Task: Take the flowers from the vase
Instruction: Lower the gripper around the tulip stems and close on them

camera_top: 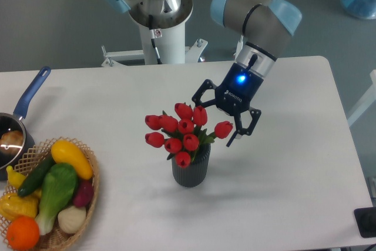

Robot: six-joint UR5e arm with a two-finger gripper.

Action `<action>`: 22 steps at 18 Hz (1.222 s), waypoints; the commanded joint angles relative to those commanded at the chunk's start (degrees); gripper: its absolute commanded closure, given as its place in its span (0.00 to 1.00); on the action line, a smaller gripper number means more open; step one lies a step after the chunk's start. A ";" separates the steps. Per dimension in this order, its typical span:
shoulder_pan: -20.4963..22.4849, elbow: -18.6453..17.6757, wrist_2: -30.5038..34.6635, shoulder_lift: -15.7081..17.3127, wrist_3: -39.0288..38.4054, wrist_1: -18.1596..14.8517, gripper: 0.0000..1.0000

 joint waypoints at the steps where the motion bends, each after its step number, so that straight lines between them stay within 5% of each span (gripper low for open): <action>1: 0.00 -0.09 -1.14 0.00 0.00 0.00 0.00; 13: 0.35 -0.35 -2.82 -0.26 1.49 -0.09 0.00; 22: 0.61 -2.64 -5.10 -3.69 8.08 0.00 0.00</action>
